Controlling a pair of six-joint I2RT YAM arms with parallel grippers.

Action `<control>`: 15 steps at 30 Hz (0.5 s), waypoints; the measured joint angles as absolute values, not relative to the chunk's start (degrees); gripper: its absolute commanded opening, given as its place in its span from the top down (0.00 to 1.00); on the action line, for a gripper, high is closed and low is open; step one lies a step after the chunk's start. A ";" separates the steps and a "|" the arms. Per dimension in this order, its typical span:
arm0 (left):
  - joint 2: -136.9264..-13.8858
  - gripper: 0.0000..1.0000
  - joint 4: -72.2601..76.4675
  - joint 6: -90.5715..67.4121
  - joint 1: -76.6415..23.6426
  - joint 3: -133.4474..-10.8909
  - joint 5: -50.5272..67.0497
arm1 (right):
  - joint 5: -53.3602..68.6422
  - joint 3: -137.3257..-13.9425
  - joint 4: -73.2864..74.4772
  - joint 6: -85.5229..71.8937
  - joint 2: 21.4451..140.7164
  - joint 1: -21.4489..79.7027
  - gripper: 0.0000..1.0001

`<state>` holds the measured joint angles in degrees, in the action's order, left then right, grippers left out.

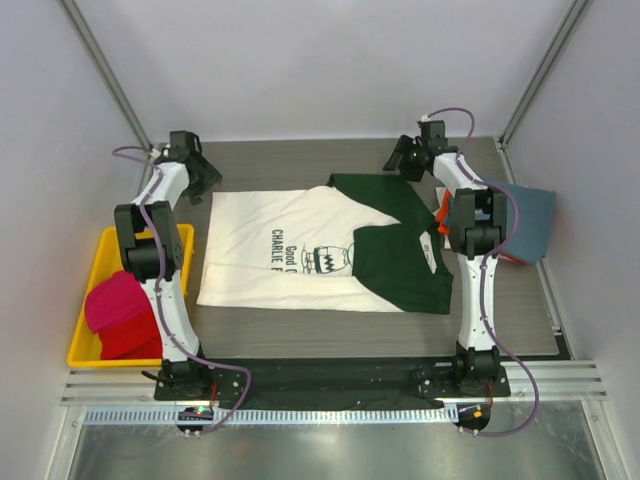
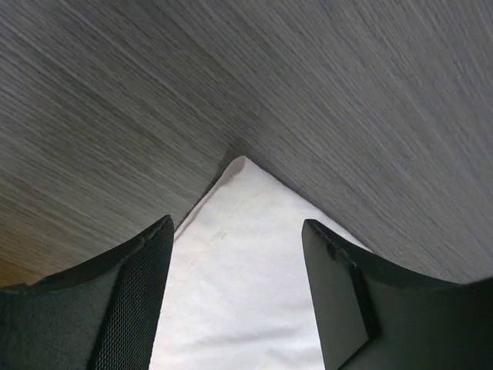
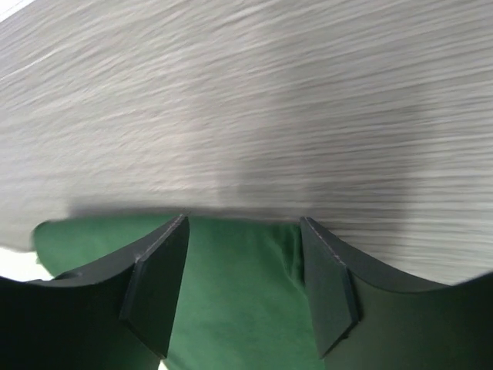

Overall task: Fold and stack the t-shirts
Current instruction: Fold the tshirt

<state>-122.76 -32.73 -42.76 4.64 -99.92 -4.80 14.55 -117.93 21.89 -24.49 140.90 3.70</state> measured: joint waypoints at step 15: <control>-122.67 0.35 -19.59 -45.98 5.74 -90.87 0.34 | 18.50 -119.02 29.21 -23.40 141.14 3.22 0.69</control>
<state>-122.67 -19.59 -45.98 5.74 -90.87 0.34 18.50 -119.02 29.21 -23.40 141.14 3.22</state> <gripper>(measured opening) 0.649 0.359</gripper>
